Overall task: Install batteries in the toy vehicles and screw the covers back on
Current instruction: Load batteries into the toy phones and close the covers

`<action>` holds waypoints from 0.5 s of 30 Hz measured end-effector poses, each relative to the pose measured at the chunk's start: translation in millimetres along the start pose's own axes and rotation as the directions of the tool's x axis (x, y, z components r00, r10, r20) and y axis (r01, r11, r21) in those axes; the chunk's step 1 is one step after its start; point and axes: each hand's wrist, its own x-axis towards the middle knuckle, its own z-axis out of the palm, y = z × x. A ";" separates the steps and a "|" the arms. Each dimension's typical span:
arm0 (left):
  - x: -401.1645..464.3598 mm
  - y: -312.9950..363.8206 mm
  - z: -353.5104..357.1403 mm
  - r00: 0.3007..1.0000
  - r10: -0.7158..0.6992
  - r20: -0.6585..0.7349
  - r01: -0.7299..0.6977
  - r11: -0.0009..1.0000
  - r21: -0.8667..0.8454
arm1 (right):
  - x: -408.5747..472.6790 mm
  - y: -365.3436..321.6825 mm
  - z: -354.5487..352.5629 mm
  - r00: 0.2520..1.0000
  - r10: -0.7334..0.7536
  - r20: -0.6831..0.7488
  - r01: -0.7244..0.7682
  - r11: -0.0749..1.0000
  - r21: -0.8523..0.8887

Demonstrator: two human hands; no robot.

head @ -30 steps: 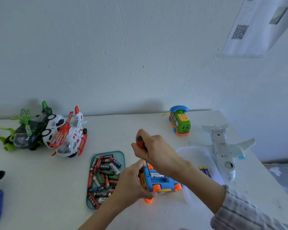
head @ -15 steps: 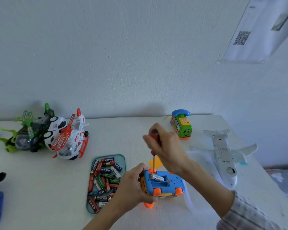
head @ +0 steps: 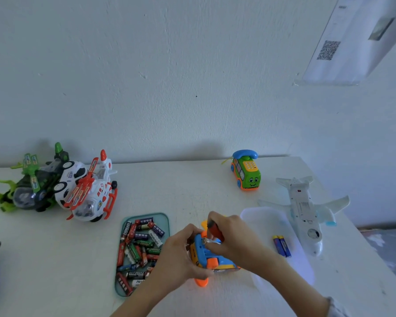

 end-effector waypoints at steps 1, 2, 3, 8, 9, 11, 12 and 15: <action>0.1 -0.1 0.1 1.000 -0.001 0.000 0.001 1.000 0.002 | -1.4 0.7 0.4 1.000 -0.004 -0.006 0.004 1.000 0.011; 0.0 -0.5 0.2 1.000 -0.002 0.000 0.002 1.000 0.009 | -2.9 1.9 1.0 1.000 -0.001 -0.013 0.001 1.000 0.021; 0.0 -1.0 0.5 1.000 -0.003 -0.002 0.003 1.000 0.017 | -4.6 3.1 1.2 0.999 0.007 -0.034 -0.005 0.999 0.036; 0.0 -1.9 0.8 1.000 0.007 -0.010 -0.007 1.000 0.020 | -14.3 19.7 -20.6 0.914 0.284 -0.289 -0.171 0.917 0.361; -0.3 -1.9 1.2 1.000 0.006 -0.010 -0.006 1.000 0.017 | -15.9 30.5 -27.2 0.881 0.365 -0.300 -0.242 0.894 0.378; -0.7 -1.7 1.6 1.000 0.007 -0.008 -0.007 1.000 0.015 | -19.8 57.9 -35.9 0.827 0.501 -0.253 -0.415 0.849 0.327; -1.1 -1.4 1.8 1.000 0.009 -0.008 -0.009 1.000 0.014 | -22.0 72.3 -35.4 0.802 0.559 -0.208 -0.503 0.822 0.268; -2.7 2.8 2.3 0.999 0.040 -0.030 -0.040 0.999 0.007 | -29.1 98.1 -20.1 0.722 0.688 -0.067 -0.684 0.725 0.078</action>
